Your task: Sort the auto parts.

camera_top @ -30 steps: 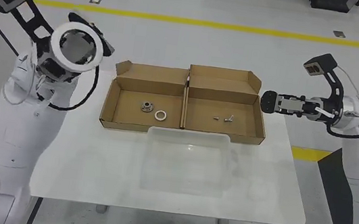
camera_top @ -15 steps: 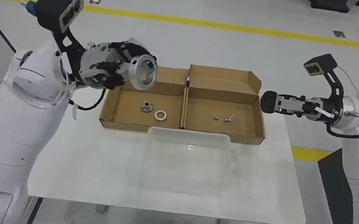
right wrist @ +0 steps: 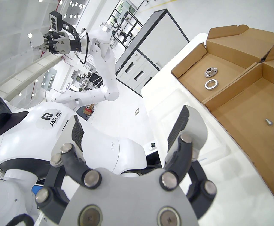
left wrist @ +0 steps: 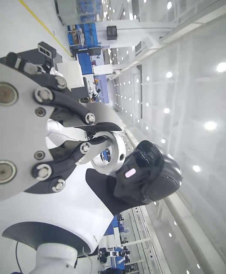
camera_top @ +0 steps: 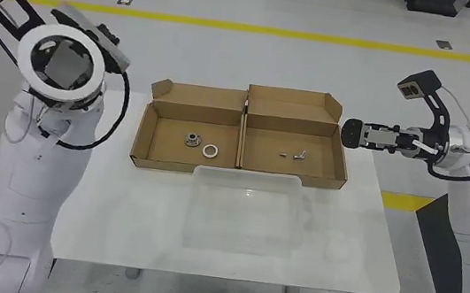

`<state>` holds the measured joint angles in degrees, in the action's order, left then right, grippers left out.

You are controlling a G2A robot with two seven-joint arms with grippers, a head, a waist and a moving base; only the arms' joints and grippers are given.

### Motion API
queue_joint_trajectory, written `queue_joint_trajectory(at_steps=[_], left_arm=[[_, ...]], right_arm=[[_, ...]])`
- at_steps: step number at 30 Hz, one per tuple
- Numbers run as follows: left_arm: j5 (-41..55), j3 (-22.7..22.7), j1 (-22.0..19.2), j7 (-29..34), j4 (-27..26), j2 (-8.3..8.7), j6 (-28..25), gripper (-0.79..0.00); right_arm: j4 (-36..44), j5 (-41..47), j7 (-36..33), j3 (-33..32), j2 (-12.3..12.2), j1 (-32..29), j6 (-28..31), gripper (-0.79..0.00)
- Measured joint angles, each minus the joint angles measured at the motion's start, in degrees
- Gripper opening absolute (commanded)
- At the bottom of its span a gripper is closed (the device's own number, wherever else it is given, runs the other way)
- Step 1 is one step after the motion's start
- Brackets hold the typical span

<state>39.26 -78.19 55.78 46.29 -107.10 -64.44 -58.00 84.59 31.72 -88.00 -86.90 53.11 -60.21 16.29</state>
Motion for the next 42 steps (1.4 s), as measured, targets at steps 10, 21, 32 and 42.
queue_joint_trajectory(at_steps=[10, 21, 32, 42], left_arm=[[-22.97, 2.10, -0.50, 0.00, 3.49, 1.79, 0.00, -0.785], [-13.90, 2.67, -0.72, -1.93, 3.40, 2.11, 0.00, -0.785], [-3.32, 1.80, -1.00, -0.01, 2.94, 0.85, 0.00, -0.785], [-3.25, 1.81, -0.99, 0.00, 2.97, 0.86, 0.00, -0.785]], right_arm=[[0.00, 0.00, 0.00, 0.00, 0.00, 0.00, 0.00, 0.000], [0.00, 0.00, 0.00, 0.00, 0.00, 0.00, 0.00, 0.000], [0.00, 0.00, 0.00, 0.00, 0.00, 0.00, 0.00, 0.000], [0.00, 0.00, 0.00, 0.00, 0.00, 0.00, 0.00, 0.000]])
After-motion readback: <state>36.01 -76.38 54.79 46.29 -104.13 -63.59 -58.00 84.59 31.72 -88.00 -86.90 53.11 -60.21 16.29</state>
